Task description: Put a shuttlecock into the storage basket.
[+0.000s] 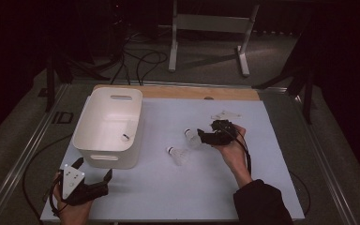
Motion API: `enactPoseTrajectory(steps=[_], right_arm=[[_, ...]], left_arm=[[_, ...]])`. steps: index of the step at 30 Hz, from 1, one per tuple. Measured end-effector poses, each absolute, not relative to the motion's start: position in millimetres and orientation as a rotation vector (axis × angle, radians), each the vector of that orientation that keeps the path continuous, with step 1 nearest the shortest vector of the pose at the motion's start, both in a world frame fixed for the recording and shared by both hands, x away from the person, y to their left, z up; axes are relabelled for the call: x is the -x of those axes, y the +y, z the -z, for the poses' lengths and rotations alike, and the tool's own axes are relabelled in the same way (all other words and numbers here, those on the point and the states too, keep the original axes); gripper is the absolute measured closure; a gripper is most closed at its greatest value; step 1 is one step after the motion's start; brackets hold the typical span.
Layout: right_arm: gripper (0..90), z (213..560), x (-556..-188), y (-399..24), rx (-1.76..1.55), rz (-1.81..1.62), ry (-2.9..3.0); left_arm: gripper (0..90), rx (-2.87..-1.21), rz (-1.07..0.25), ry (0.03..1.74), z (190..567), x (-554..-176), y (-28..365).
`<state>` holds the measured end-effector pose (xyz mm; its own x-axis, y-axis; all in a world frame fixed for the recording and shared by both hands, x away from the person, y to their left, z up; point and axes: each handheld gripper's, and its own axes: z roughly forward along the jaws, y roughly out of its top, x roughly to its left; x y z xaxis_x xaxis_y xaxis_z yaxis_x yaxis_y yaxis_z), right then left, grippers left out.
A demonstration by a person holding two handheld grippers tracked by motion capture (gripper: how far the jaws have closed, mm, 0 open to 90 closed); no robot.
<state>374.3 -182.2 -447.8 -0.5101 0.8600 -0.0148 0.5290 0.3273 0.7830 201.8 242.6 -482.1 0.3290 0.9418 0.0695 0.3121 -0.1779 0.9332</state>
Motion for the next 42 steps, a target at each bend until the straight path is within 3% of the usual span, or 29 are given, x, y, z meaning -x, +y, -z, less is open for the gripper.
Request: enactPoseTrajectory(steps=[14, 30, 42], right_arm=[[33.3, 463.5, -371.3, -176.3, -1.163, -0.970, 2.225], [35.1, 480.7, -374.7, -172.8, -1.153, -0.894, 2.278], [42.6, 489.9, -384.6, -158.5, -1.108, -0.823, 2.293]], left_arm=[[0.0, -1.686, -0.873, 1.139, 482.0, -201.7, 242.9], [0.0, -1.689, -0.872, 1.138, 482.0, -201.8, 242.4], [0.0, -1.689, -0.872, 1.136, 482.1, -201.9, 242.4]])
